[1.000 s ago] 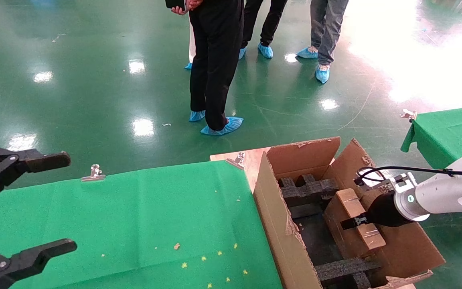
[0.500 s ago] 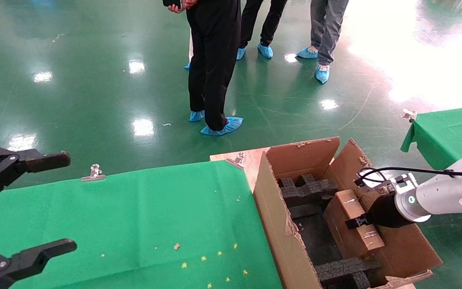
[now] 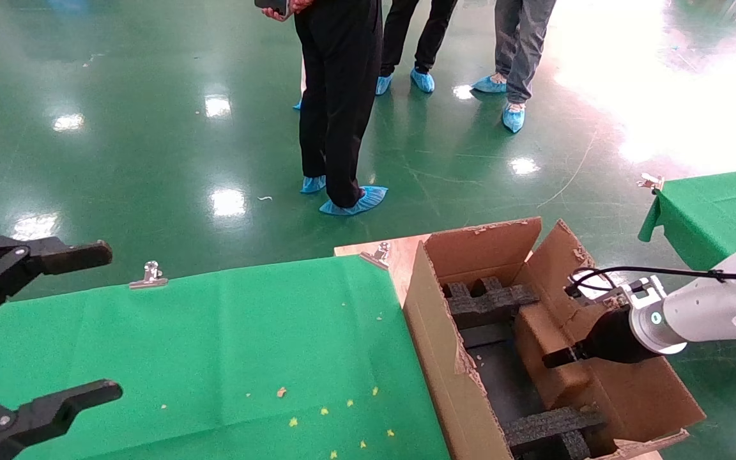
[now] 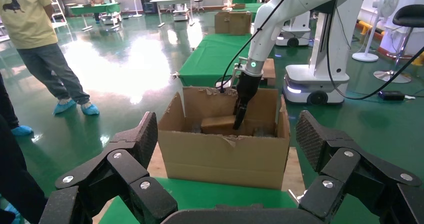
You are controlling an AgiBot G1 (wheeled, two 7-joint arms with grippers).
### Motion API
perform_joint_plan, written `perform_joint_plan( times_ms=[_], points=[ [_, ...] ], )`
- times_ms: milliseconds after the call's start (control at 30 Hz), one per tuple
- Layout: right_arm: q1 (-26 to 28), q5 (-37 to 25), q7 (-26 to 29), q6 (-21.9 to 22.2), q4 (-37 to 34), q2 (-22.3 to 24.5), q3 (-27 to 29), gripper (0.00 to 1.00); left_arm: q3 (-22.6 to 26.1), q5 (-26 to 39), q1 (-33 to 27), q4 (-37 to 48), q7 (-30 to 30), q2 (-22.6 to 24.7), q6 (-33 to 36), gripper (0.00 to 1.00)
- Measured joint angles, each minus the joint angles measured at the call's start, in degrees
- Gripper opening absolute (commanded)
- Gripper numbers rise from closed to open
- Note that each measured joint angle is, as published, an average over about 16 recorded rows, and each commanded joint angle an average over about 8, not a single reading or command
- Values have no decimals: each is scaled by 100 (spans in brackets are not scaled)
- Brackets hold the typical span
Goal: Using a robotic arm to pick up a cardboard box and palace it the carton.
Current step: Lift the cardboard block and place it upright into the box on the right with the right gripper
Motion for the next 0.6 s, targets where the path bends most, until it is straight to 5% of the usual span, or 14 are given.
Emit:
perform_joint_plan(
  times_ms=[600],
  points=[
    [1004, -193, -227, 327, 794, 270, 219, 100, 1, 0, 0, 0, 0, 0, 0, 100]
  ],
)
